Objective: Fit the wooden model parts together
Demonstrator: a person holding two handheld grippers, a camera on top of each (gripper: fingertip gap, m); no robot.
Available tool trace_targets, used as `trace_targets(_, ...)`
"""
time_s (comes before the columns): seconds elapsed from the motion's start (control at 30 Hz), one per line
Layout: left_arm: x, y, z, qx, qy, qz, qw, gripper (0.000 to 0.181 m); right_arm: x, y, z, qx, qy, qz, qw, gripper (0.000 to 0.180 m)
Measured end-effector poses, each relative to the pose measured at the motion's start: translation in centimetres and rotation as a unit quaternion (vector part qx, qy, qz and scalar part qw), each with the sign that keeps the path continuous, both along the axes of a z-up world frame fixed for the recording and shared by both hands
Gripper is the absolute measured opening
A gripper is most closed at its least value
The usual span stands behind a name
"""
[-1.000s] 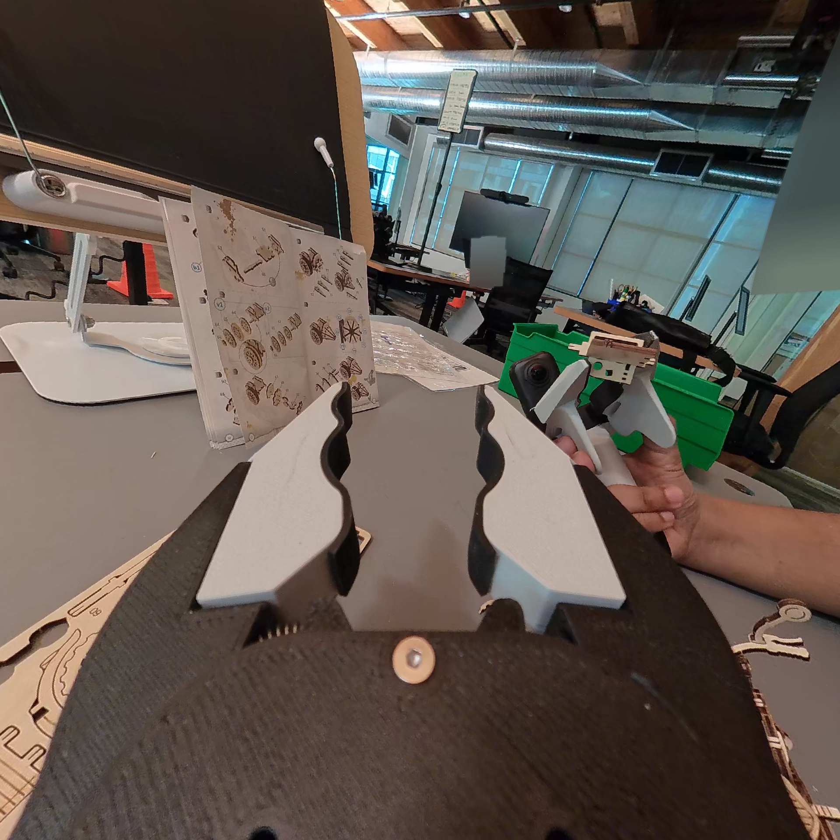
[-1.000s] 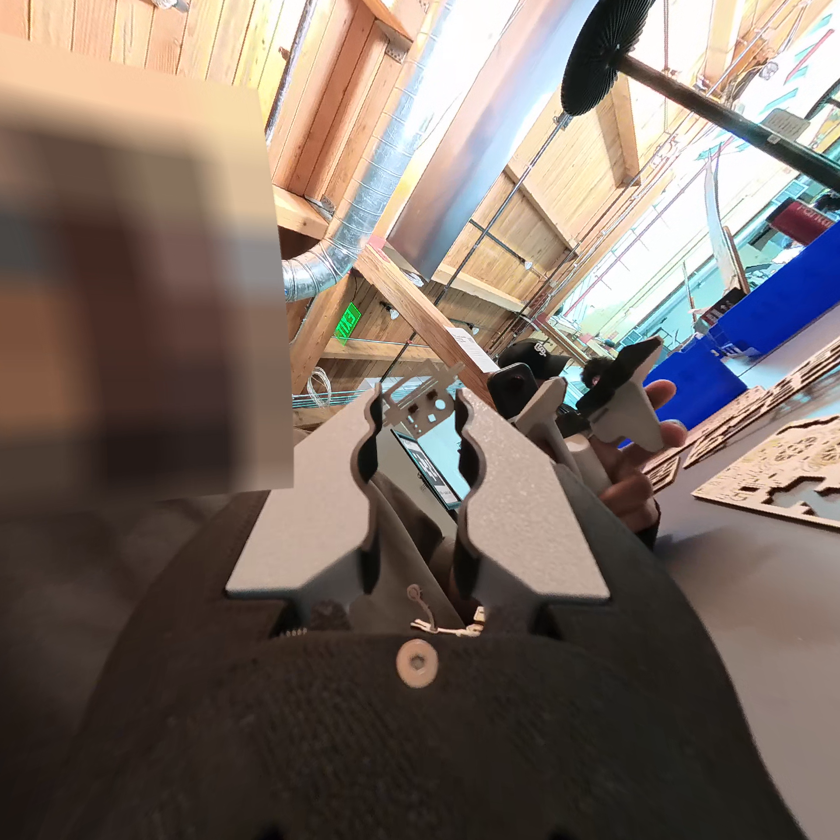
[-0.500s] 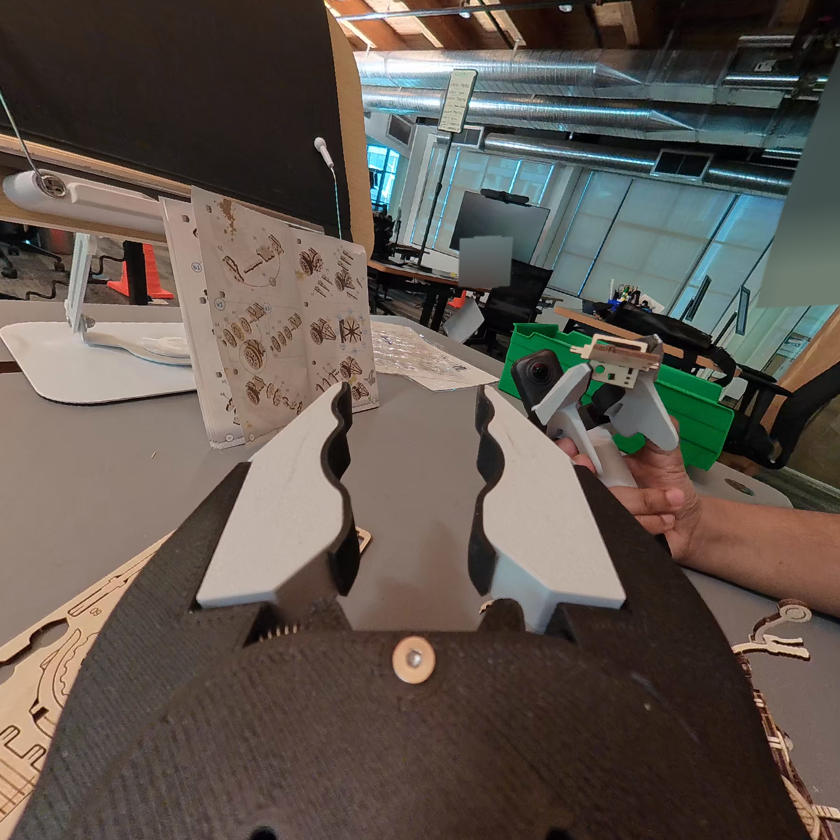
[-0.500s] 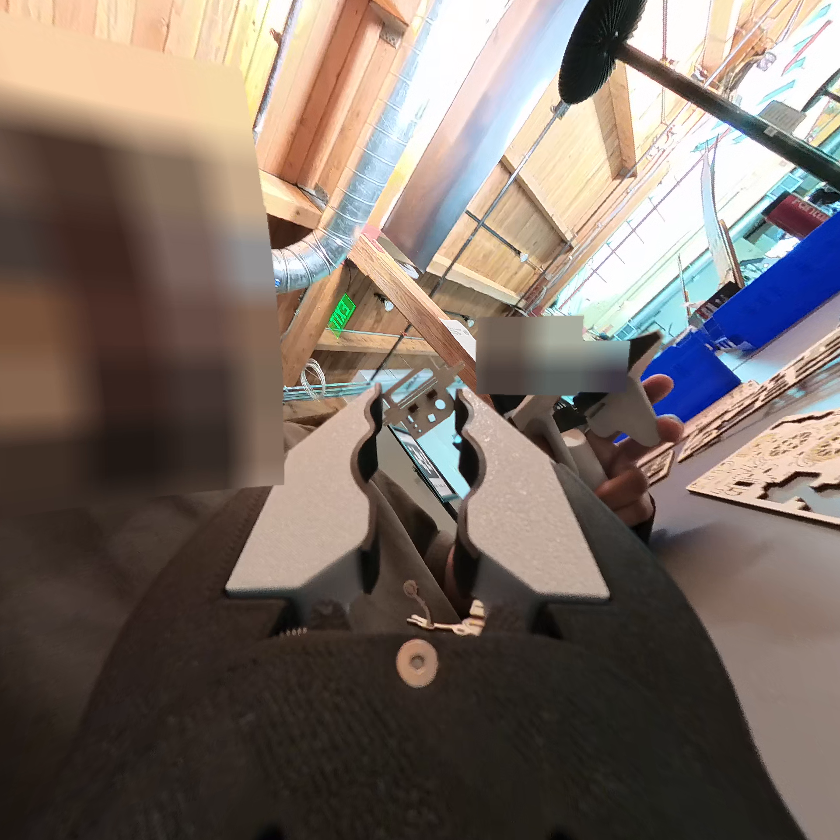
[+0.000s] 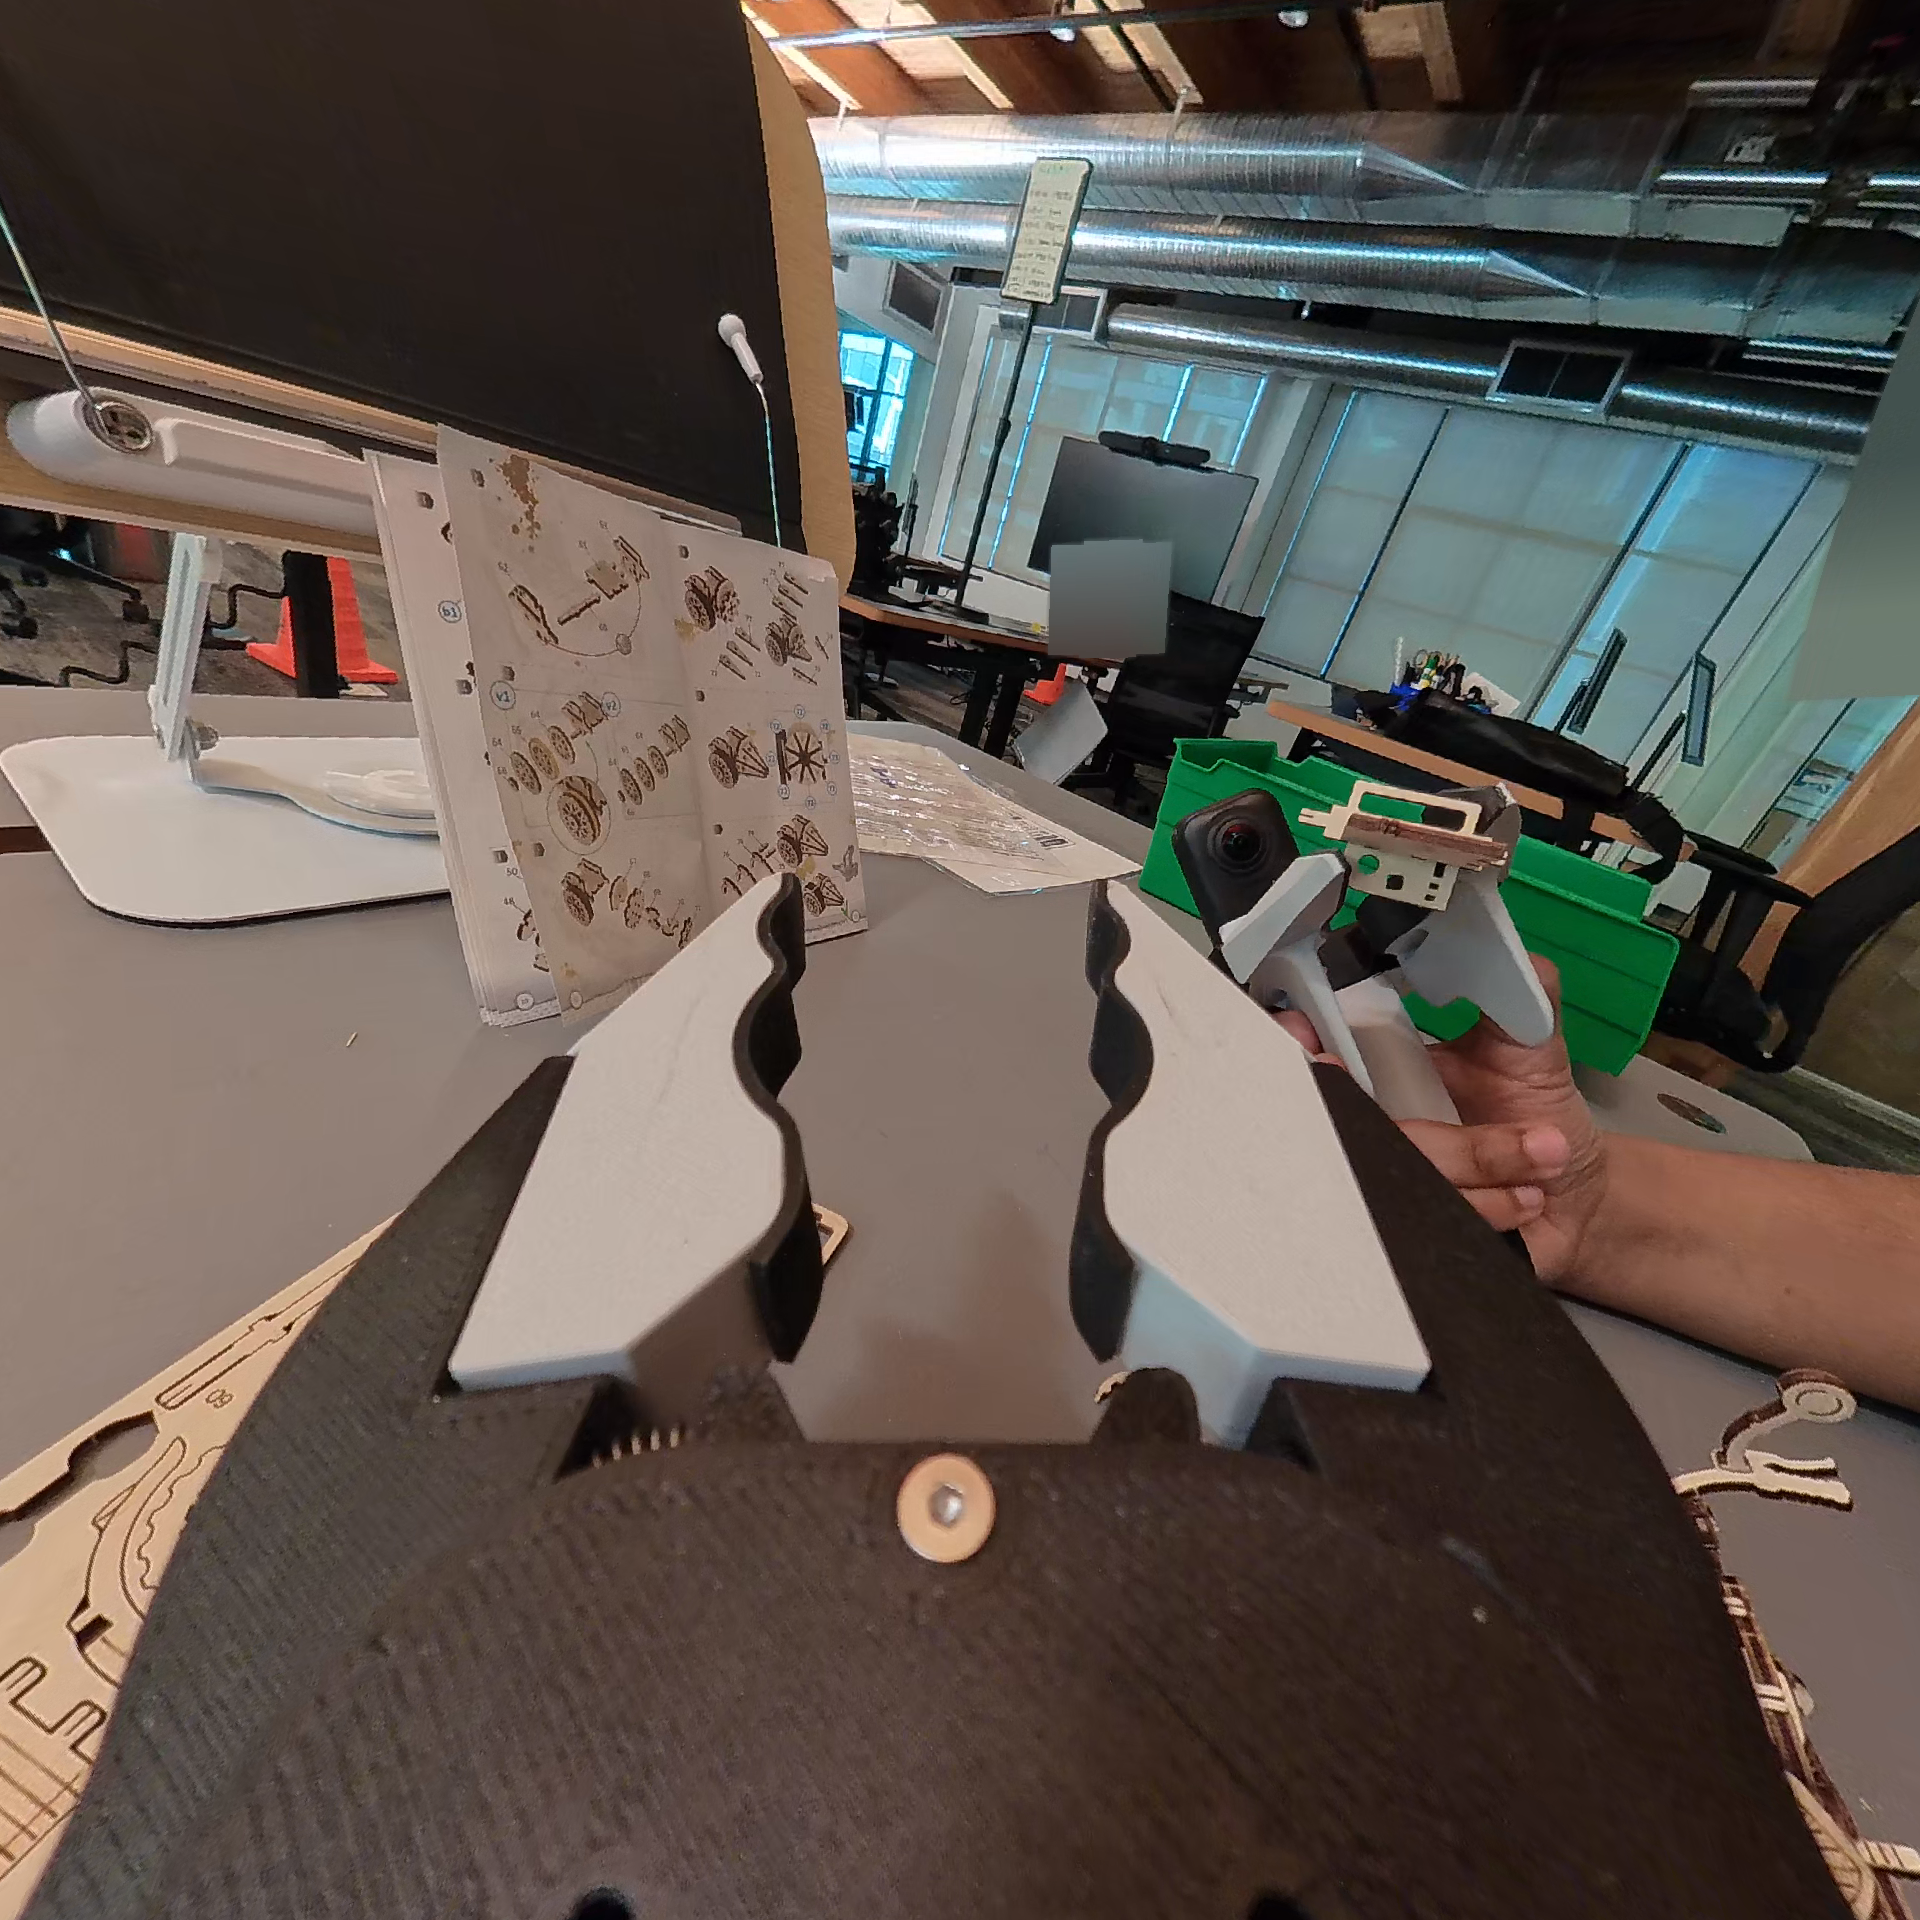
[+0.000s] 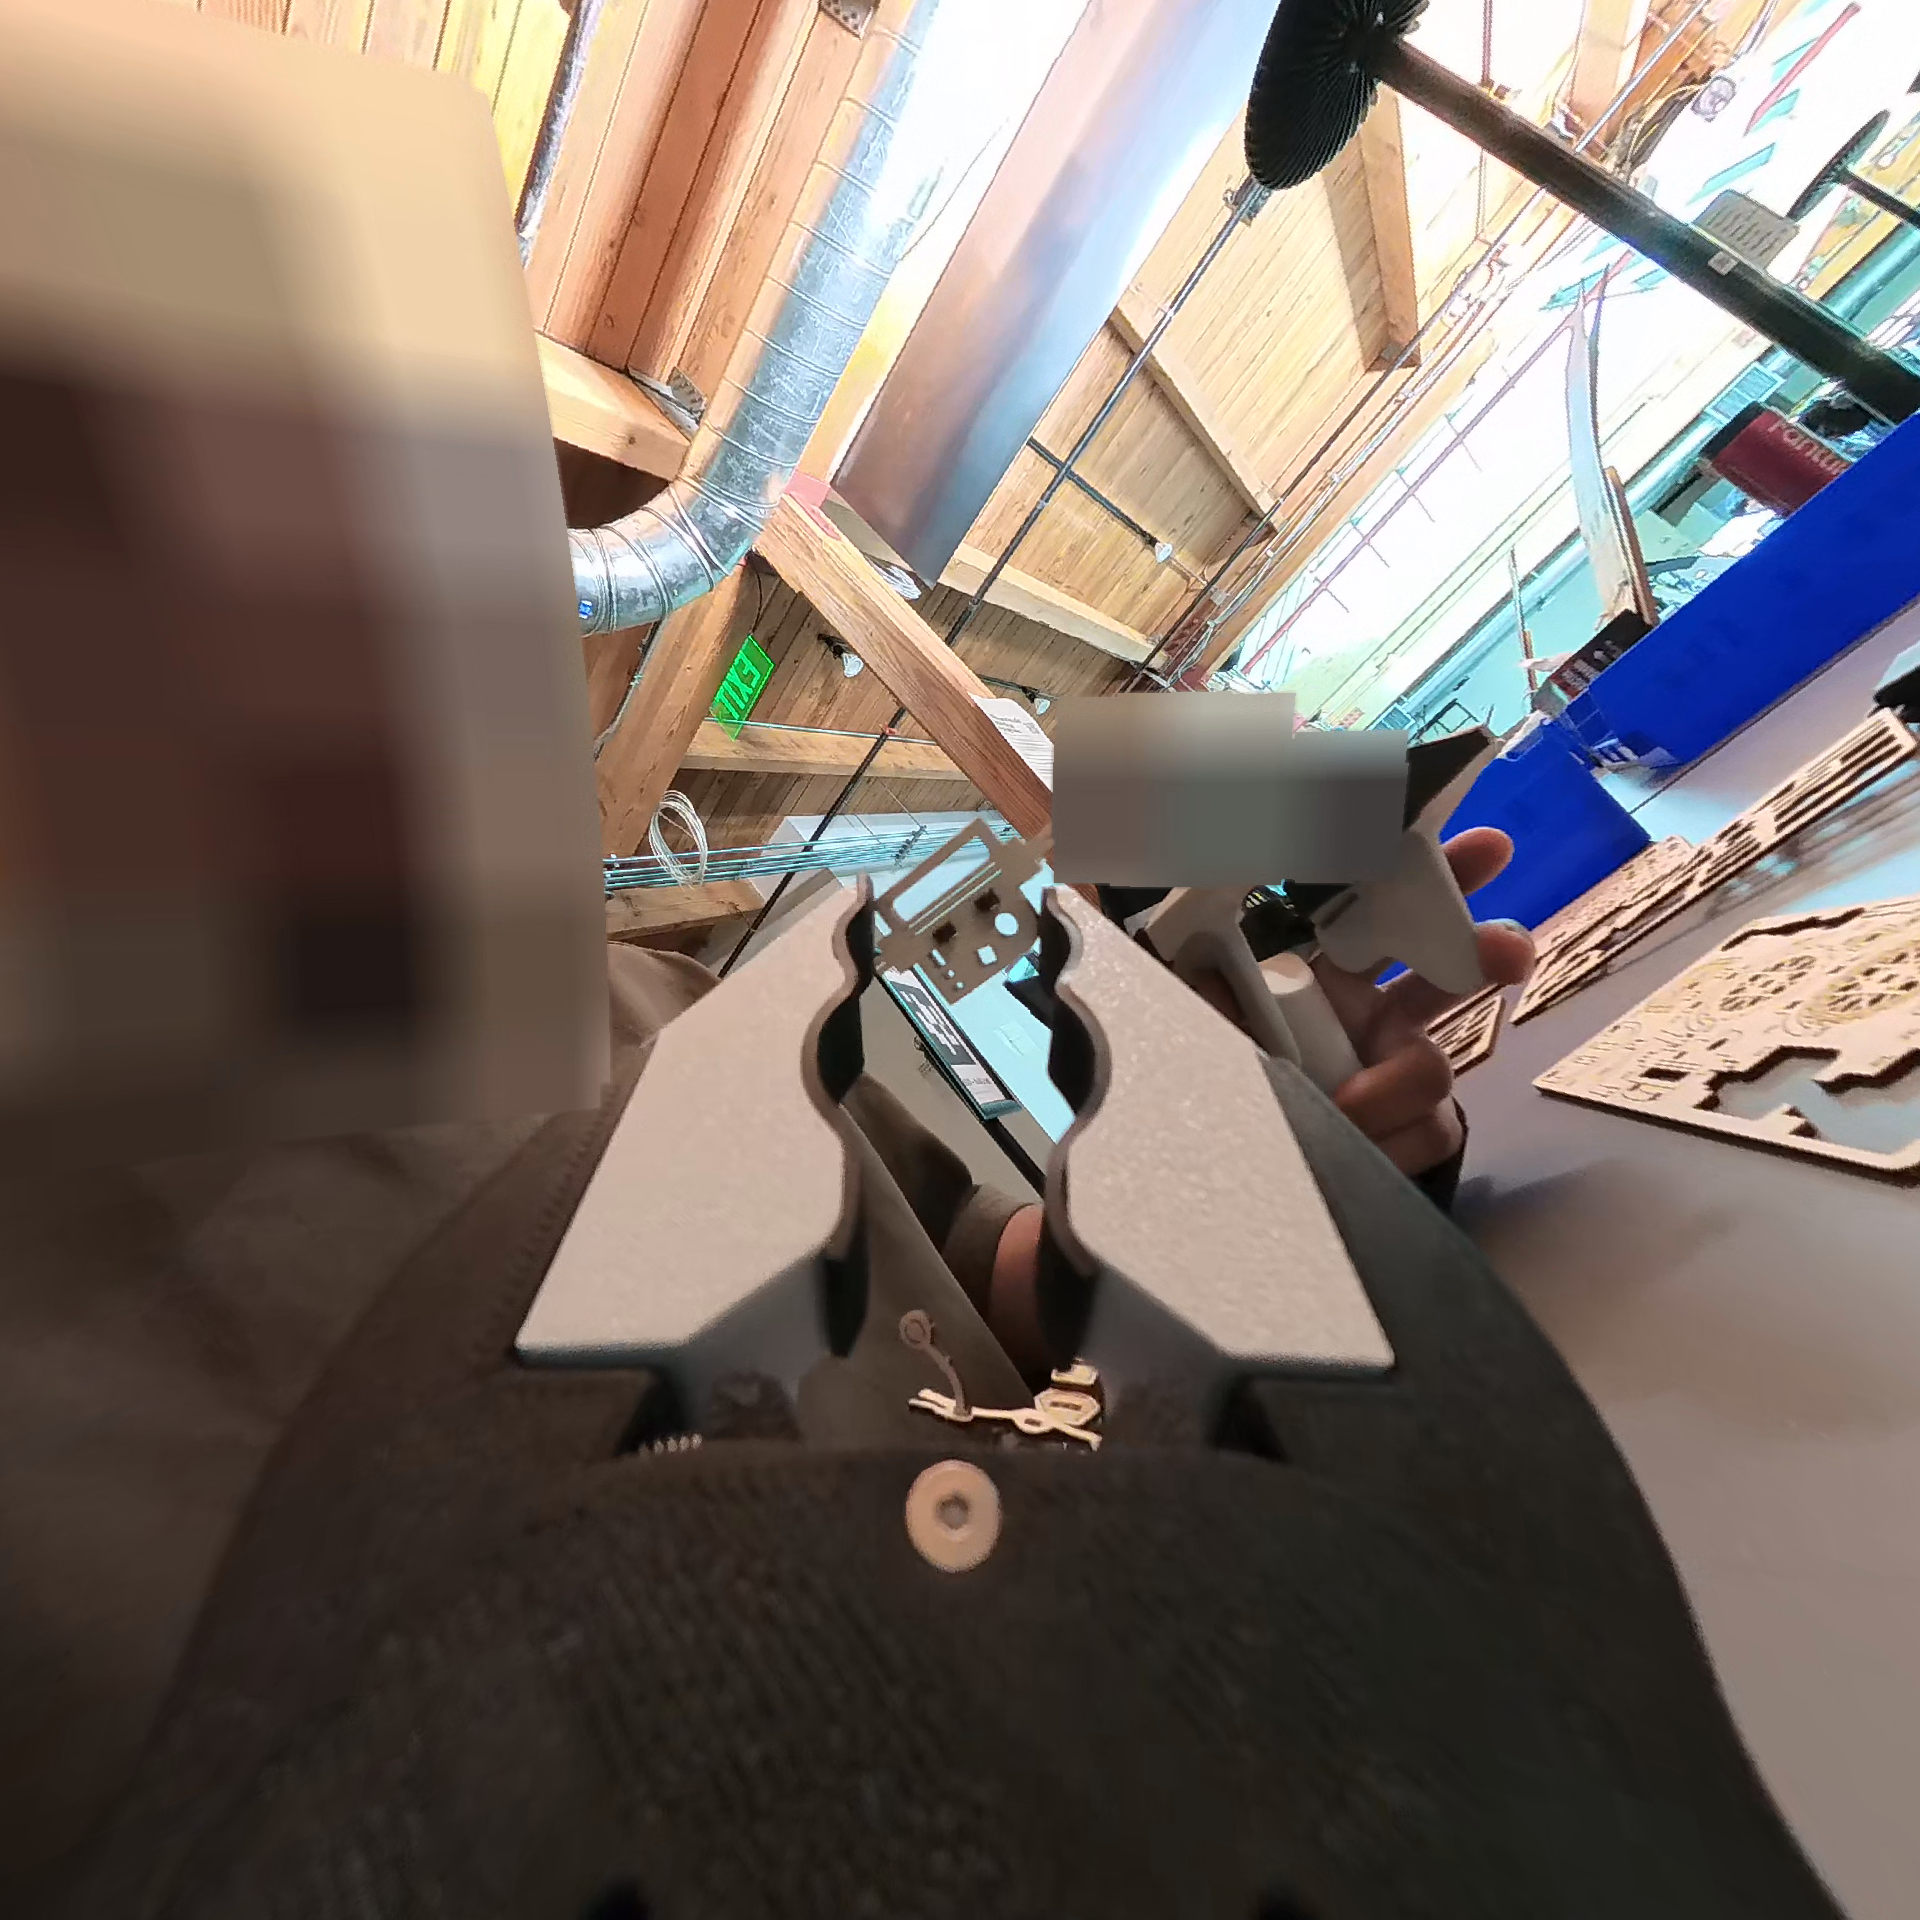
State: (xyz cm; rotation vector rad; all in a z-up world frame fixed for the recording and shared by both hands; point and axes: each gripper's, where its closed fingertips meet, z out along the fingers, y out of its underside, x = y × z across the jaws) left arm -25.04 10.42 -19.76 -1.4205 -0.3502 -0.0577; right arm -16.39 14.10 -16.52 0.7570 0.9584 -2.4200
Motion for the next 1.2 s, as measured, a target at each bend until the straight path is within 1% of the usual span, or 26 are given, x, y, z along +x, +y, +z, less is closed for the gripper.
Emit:
trace_targets(0.03,0.0,0.0,0.0,0.000,0.000,0.000,1.000,0.053,0.0,0.0,0.0,0.001,0.000,0.000,1.000,0.031)
trace_targets(0.97,0.0,0.0,0.0,0.000,-0.001,0.000,1.000,0.053,-0.5,-0.2,-0.4,0.016,-0.011,-0.012,1.000,0.031)
trace_targets(1.03,0.0,0.0,0.0,0.001,0.000,-0.001,1.000,0.053,-0.9,-0.4,-0.8,0.040,-0.017,-0.033,0.999,0.031)
trace_targets(1.07,0.1,0.0,0.1,0.002,0.002,-0.001,1.000,0.053,-1.6,-0.5,-1.4,0.072,-0.029,-0.066,0.995,0.031)
trace_targets(1.13,0.2,0.0,0.1,0.002,0.005,-0.002,1.000,0.052,-3.2,-0.4,-2.8,0.162,-0.049,-0.162,0.972,0.030)
trace_targets(1.2,0.2,0.0,0.1,0.002,0.004,-0.002,1.000,0.052,-3.8,-0.3,-3.9,0.241,-0.064,-0.214,0.945,0.031)
